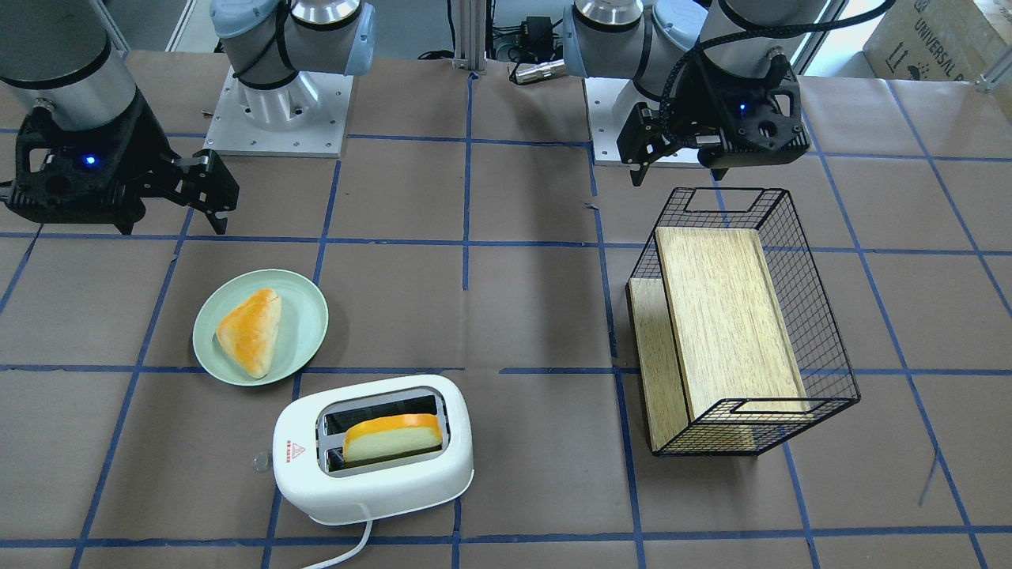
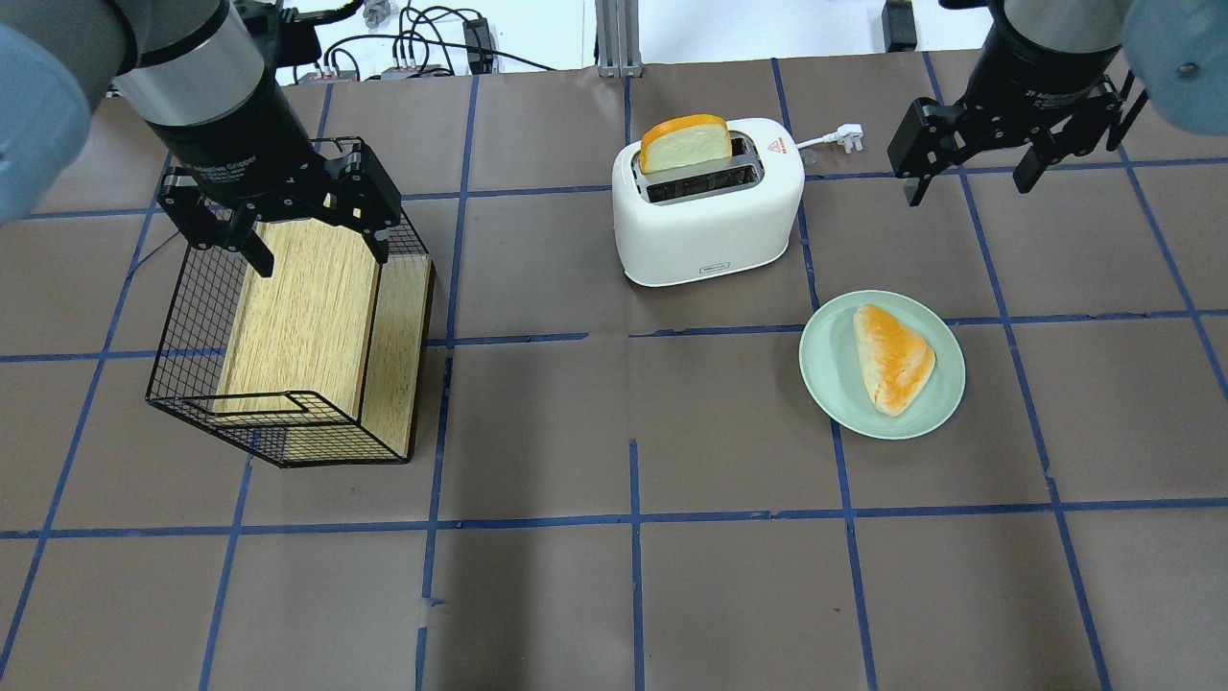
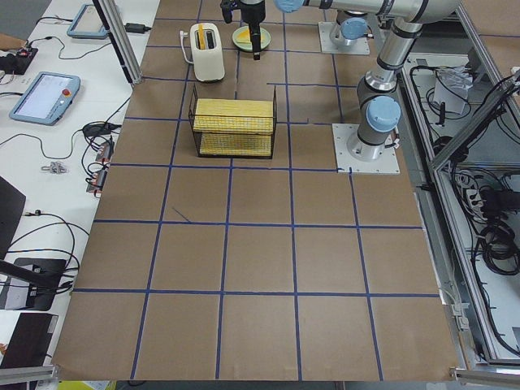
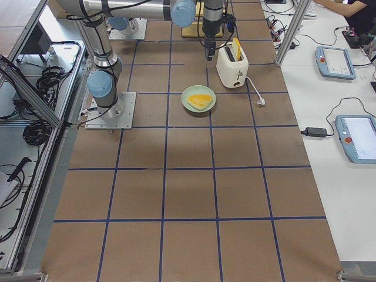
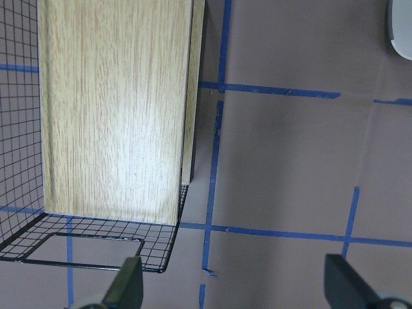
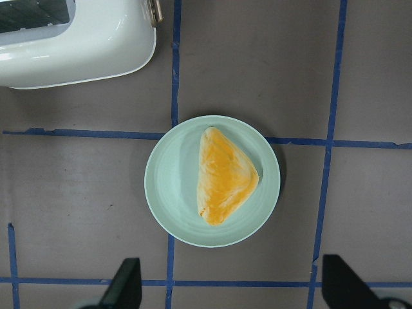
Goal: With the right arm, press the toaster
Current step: 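Move the right gripper toward the side of the white toaster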
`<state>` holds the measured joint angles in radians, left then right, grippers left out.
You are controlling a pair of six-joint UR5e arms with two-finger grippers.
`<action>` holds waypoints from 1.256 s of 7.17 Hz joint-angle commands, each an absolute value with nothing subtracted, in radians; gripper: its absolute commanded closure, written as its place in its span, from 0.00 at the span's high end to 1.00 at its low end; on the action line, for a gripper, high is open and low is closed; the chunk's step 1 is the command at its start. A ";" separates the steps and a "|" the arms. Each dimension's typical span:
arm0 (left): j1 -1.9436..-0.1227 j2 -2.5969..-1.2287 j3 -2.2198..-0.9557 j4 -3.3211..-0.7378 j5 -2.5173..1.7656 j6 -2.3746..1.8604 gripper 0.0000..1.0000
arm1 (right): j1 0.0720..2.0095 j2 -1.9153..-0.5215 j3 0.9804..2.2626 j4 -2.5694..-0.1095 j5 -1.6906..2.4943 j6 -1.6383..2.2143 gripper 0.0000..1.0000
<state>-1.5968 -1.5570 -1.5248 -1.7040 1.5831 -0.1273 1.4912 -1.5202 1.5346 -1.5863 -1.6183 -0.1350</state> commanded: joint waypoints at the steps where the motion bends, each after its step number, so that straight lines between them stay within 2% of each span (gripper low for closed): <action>1: -1.597 -1.557 -1.525 -1.704 1.583 -0.127 1.00 | 1.490 -1.520 1.542 -1.586 -1.618 -0.133 1.00; 3: -1.597 -1.557 -1.525 -1.703 1.583 -0.127 1.00 | 1.483 -1.514 1.533 -1.582 -1.602 -0.147 0.98; 4: -1.597 -1.557 -1.525 -1.703 1.583 -0.127 1.00 | 1.483 -1.500 1.525 -1.597 -1.568 -0.150 0.94; 5: -1.597 -1.557 -1.525 -1.704 1.583 -0.127 1.00 | 1.480 -1.470 1.490 -1.598 -1.516 -0.184 0.63; 6: -1.597 -1.557 -1.525 -1.703 1.583 -0.127 1.00 | 1.450 -1.415 1.421 -1.594 -1.461 -0.239 0.10; 7: -1.597 -1.557 -1.525 -1.704 1.583 -0.127 1.00 | 1.431 -1.343 1.358 -1.594 -1.418 -0.292 0.04; 9: -1.597 -1.557 -1.525 -1.704 1.583 -0.127 1.00 | 1.395 -1.228 1.268 -1.595 -1.283 -0.345 0.04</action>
<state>-1.5969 -1.5571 -1.5248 -1.7041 1.5831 -0.1273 1.4195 -1.2983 1.3266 -1.5949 -1.3649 -0.3060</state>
